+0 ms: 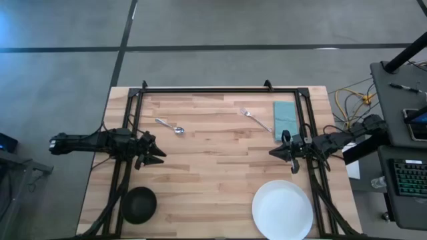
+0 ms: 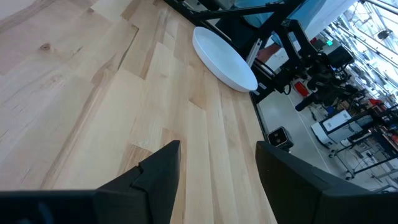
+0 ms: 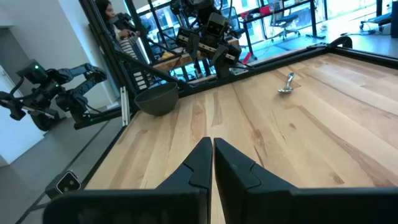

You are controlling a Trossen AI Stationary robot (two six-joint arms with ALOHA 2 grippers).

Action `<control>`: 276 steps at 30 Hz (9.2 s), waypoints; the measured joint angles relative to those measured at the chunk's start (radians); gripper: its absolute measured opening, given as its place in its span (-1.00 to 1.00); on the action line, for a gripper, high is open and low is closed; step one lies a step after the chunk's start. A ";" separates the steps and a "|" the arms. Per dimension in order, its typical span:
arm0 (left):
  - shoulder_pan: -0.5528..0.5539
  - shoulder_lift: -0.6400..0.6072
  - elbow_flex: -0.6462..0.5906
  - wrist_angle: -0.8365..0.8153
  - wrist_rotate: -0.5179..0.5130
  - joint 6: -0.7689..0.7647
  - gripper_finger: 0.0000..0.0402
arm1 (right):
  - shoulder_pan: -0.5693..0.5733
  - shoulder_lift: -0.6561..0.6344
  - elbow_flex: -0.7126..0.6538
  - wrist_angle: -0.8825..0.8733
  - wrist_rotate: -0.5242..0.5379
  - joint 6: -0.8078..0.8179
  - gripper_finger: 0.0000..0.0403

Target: Set table place

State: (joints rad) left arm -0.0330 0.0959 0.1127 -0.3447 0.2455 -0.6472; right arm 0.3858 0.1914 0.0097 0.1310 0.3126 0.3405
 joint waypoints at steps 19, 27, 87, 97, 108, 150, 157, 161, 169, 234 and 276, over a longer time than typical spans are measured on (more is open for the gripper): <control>0.000 0.000 0.000 0.000 0.000 0.000 -0.03 | 0.000 0.000 0.000 0.000 0.000 0.000 -0.96; 0.000 0.000 0.000 0.000 0.000 0.000 -0.03 | 0.000 0.000 0.000 0.000 0.000 0.000 -0.96; 0.000 0.000 0.000 0.000 0.000 0.000 -0.03 | 0.000 0.000 0.000 0.000 0.000 0.000 -0.96; 0.000 0.000 0.000 0.000 0.000 0.000 -0.03 | 0.000 0.000 0.000 0.000 0.000 0.000 -0.96; 0.000 0.000 0.000 0.000 0.000 0.000 -0.03 | -0.018 0.056 0.003 0.427 0.126 -0.096 -0.96; 0.000 0.002 -0.002 0.708 -0.340 -0.203 -0.03 | -0.177 1.008 1.481 -0.576 0.227 0.187 -0.96; 0.000 0.012 -0.002 0.748 -0.518 -0.077 -0.03 | -0.202 1.086 1.575 -0.820 0.238 0.254 -0.96; 0.000 0.033 -0.002 0.769 -0.505 -0.077 -0.03 | -0.235 1.096 1.625 -1.062 0.175 0.367 -0.96; 0.000 0.154 0.000 0.944 -0.510 -0.075 -0.03 | -0.251 1.089 1.641 -1.207 0.112 0.359 -0.96; -0.001 0.742 0.160 0.926 -0.263 -0.080 -0.50 | 0.147 1.224 0.756 -1.024 -0.446 0.548 0.02; -0.005 0.809 0.156 0.927 -0.262 -0.079 -0.62 | 0.097 1.219 0.568 -0.647 -0.471 0.728 -0.94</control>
State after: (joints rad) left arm -0.0384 0.9047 0.2684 0.5823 -0.0170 -0.7265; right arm 0.4828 1.4105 0.5774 -0.5165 -0.1579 1.0686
